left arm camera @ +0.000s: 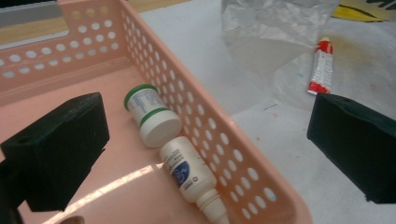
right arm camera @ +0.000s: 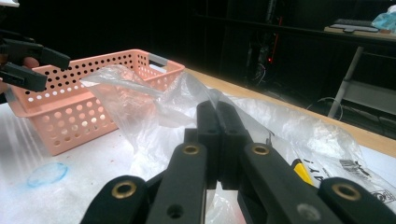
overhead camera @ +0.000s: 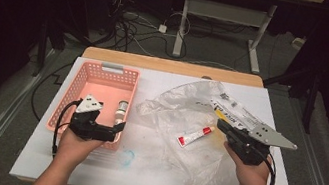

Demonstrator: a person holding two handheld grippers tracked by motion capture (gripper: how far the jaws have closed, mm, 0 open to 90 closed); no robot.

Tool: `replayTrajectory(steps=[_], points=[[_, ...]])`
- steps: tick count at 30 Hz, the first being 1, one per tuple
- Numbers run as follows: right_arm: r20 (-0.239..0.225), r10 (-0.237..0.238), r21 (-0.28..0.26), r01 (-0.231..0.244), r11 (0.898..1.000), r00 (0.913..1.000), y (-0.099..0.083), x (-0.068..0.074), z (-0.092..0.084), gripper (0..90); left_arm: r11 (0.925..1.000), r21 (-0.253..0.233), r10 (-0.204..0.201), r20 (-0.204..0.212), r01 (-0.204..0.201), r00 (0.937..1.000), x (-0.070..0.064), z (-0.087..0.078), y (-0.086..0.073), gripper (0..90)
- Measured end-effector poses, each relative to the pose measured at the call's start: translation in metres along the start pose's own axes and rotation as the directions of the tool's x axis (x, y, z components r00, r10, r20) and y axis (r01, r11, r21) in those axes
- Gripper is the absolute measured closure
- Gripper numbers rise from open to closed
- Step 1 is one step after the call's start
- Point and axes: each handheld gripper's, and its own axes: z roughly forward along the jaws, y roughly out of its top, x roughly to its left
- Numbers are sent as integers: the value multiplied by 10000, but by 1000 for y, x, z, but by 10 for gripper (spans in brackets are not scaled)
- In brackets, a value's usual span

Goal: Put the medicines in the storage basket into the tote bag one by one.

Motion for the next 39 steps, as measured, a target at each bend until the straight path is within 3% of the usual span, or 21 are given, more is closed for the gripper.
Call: replayTrajectory(steps=[12, 19, 24, 33, 39], points=[[87, 21, 74, -22, 10000, 10000, -1, -2, 0, 900, 9992, 86, -377, -687, 384, 9969, 26, -10, -6, 0], [79, 36, 93, -37, 9999, 10000, -1, -1, 0, 900, 9982, -27, -598, -742, 597, 9955, 32, -12, -8, 0], [30, 76, 28, -76, 10000, 10000, 0, -2, -1, 900, 9986, 20, -518, -705, 520, 9962, 31, -9, -7, 0], [48, 76, 57, -76, 10000, 10000, 0, -2, 0, 900, 9977, -333, -609, -550, 591, 9966, 28, -6, 12, 0], [42, 12, 17, -12, 10000, 10000, 1, 0, 0, 900, 9984, 118, -538, -619, 546, 9966, 31, 6, 28, 0]])
